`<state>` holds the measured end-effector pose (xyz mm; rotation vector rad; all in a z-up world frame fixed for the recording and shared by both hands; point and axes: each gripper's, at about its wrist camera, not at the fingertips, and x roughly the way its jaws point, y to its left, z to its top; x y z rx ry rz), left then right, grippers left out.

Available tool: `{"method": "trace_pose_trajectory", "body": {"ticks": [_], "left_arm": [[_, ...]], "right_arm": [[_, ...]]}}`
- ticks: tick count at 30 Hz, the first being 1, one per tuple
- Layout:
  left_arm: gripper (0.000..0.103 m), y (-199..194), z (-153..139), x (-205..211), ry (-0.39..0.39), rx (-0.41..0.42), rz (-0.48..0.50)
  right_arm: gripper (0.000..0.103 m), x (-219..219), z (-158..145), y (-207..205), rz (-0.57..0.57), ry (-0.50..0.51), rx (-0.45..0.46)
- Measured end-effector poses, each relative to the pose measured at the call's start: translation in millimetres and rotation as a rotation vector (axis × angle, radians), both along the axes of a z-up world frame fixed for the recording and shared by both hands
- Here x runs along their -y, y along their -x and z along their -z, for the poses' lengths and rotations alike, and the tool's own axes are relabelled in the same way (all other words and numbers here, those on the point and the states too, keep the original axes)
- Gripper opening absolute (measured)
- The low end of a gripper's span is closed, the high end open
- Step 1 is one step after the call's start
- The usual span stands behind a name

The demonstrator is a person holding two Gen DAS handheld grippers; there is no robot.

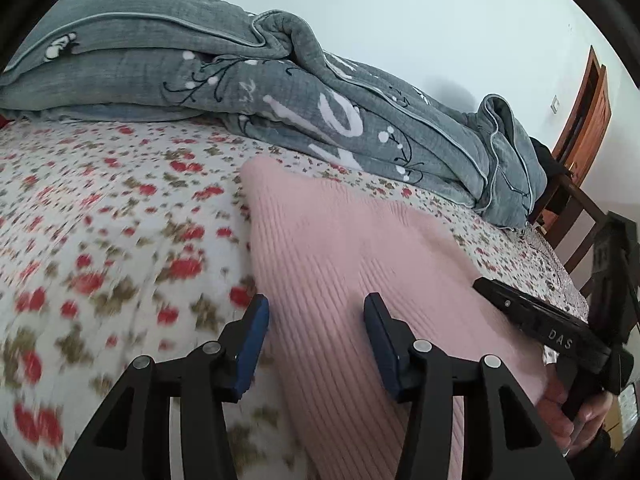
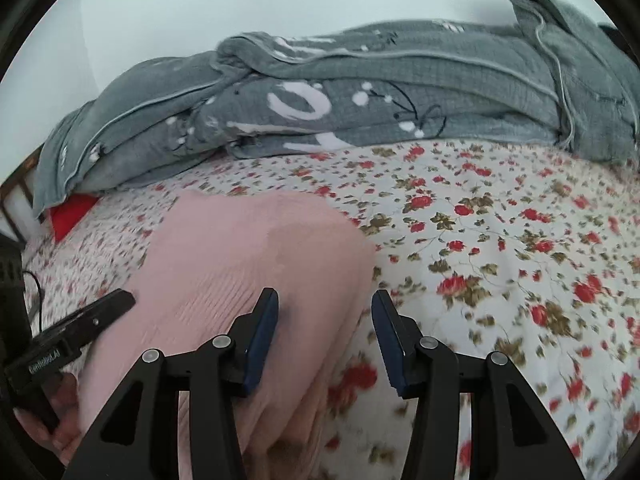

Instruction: Fold small clothes

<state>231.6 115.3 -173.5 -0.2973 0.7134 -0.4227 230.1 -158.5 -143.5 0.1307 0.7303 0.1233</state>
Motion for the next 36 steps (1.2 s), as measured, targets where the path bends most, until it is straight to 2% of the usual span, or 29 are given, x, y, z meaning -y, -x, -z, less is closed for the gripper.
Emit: {"method": "trace_pose_trajectory", "body": {"ticks": [3, 6, 9, 12, 15, 19, 21, 25, 28, 29, 30, 32, 36], "left_arm": [[0.048, 16.9, -3.3, -0.5, -0.014, -0.001, -0.015], [0.048, 33.4, -6.9, 1.1, -0.053, -0.003, -0.018], [0.048, 50.8, -6.6, 3.7, -0.078, -0.024, -0.009], [0.048, 69.4, -2.0, 5.7, -0.081, -0.037, 0.0], [0.047, 84.7, -4.4, 10.6, -0.144, -0.039, -0.014], [0.047, 107.1, -27.3, 15.2, -0.256, -0.041, -0.042], [0.05, 118.8, -40.4, 15.1, -0.283, -0.039, -0.056], [0.052, 142.6, -62.4, 15.9, -0.289, -0.032, -0.069], [0.06, 162.3, -75.8, 22.8, -0.33, 0.014, -0.104], [0.065, 169.9, -80.9, 25.3, -0.348, 0.037, -0.123], [0.067, 173.2, -83.9, 27.8, -0.354, 0.051, -0.126], [0.068, 181.7, -90.1, 32.9, -0.373, 0.07, -0.131], [0.077, 193.1, -100.9, 41.0, -0.385, 0.101, -0.13]], "right_arm": [[0.048, -5.5, -3.1, 19.7, 0.003, 0.023, 0.019], [0.048, -2.2, -5.4, 38.2, 0.006, -0.004, 0.024], [0.048, 2.5, -4.0, 55.6, -0.002, -0.037, 0.003], [0.048, -0.3, 3.7, 70.8, -0.013, -0.004, -0.02], [0.048, -1.2, 4.2, 92.0, -0.015, 0.028, -0.016], [0.05, 10.3, -14.0, 121.3, -0.005, -0.021, -0.005], [0.061, 16.2, -27.1, 134.8, 0.018, -0.035, -0.009], [0.063, 25.2, -52.4, 160.6, 0.049, -0.021, -0.011], [0.067, 29.6, -64.6, 178.2, 0.084, 0.006, 0.004], [0.071, 28.9, -67.1, 182.0, 0.088, 0.021, 0.004], [0.081, 28.8, -69.5, 187.0, 0.09, 0.039, 0.005], [0.093, 27.2, -73.2, 196.9, 0.096, 0.071, 0.023], [0.098, 21.6, -79.5, 213.7, 0.105, 0.15, 0.081]]}}
